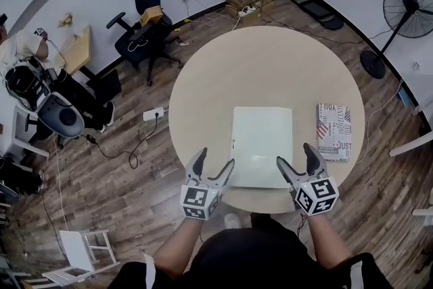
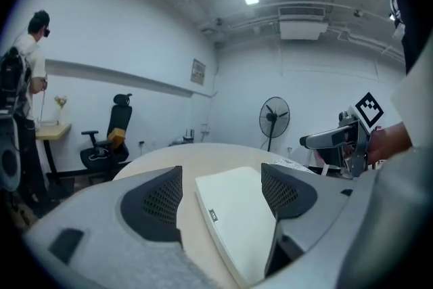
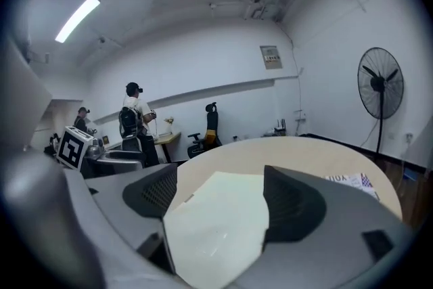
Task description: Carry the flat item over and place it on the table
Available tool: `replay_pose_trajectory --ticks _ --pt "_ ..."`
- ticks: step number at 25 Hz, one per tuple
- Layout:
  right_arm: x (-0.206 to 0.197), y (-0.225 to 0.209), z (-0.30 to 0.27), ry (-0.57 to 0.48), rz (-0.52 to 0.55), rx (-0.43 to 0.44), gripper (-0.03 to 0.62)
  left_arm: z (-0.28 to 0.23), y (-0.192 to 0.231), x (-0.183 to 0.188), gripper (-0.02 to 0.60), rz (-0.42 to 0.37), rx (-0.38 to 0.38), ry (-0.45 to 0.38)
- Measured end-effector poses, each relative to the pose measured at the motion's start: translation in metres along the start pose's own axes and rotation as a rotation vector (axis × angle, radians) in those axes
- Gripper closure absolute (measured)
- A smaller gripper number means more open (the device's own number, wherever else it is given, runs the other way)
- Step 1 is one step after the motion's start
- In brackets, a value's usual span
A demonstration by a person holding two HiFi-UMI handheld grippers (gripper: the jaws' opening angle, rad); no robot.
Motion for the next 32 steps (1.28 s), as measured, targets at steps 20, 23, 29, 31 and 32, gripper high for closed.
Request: replay_pose_trajectory --ticks 20,23,29,31,32 --pt "0.049 0.015 0.015 -0.154 0.114 -0.047 0.597 0.02 -0.028 0.04 0.575 -0.091 -0.015 -0.125" --pt "0.05 0.016 0.015 -0.149 0.134 -0.049 0.597 0.02 -0.026 0.041 0.575 -0.073 -0.014 -0.124" --pt "0.053 0.015 0.017 -0.147 0.183 -0.053 0.597 0.018 -0.029 0.042 0.575 -0.062 -0.02 -0.123" --pt "0.055 0.017 0.017 -0.148 0.192 -0.048 0.597 0.017 -0.029 0.043 0.575 -0.057 -0.028 -0.117" --pt "0.055 0.018 0.016 -0.148 0.192 -0.045 0.597 0.017 -0.029 0.044 0.575 -0.055 -0.031 -0.115"
Point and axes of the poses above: the fingertips, and each gripper's own axes: z backward along the fingers, y to its left, x out of its top, the point moved 10 cm from there along z, backward along the fingers, and after that the axes turned 13 degrees about z, right-handed, at the moved point
